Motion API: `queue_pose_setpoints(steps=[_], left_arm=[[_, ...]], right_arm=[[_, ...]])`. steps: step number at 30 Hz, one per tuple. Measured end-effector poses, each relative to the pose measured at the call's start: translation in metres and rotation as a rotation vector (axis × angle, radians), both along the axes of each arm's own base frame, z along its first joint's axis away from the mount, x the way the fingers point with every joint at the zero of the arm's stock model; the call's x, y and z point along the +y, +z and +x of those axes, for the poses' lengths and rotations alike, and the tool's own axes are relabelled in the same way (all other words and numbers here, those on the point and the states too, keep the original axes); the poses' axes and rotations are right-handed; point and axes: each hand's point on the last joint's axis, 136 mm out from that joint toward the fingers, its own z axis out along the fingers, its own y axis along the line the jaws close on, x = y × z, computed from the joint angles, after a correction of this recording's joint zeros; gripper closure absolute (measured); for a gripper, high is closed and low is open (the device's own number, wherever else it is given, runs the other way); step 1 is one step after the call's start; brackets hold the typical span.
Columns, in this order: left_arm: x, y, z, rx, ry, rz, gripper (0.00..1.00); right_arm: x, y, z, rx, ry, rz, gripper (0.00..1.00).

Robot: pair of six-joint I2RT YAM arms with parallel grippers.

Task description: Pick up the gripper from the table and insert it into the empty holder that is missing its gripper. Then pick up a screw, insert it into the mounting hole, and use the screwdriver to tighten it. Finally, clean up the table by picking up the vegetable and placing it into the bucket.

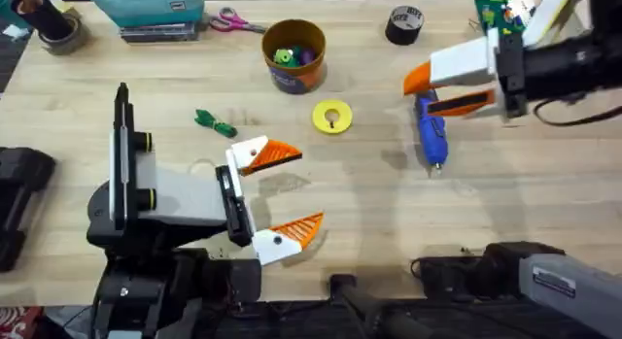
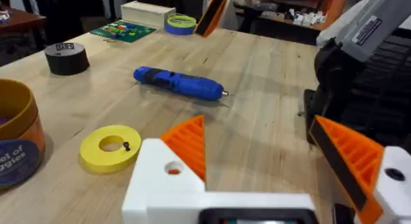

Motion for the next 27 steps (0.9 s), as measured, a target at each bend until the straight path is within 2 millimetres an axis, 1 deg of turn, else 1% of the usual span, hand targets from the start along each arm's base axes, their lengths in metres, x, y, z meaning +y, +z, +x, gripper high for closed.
queue_pose_setpoints(steps=[2,5,11,15,19,27], left_arm=[[0.0,0.0,0.0,0.0,0.0,0.0,0.016],[0.0,0.0,0.0,0.0,0.0,0.0,0.015],[0.0,0.0,0.0,0.0,0.0,0.0,0.015],[0.0,0.0,0.0,0.0,0.0,0.0,0.015],[0.0,0.0,0.0,0.0,0.0,0.0,0.016],[0.0,0.0,0.0,0.0,0.0,0.0,0.015]], right_arm=[[-0.005,0.003,0.0,-0.045,0.029,-0.128,0.004],[-0.008,0.006,0.003,-0.114,0.07,-0.267,0.004],[-0.002,-0.008,-0.005,-0.151,0.155,-0.486,0.003],[0.005,-0.015,-0.008,-0.165,0.2,-0.567,0.003],[0.008,-0.024,-0.007,-0.162,0.23,-0.633,0.003],[0.007,-0.034,0.004,-0.157,0.23,-0.686,0.003]])
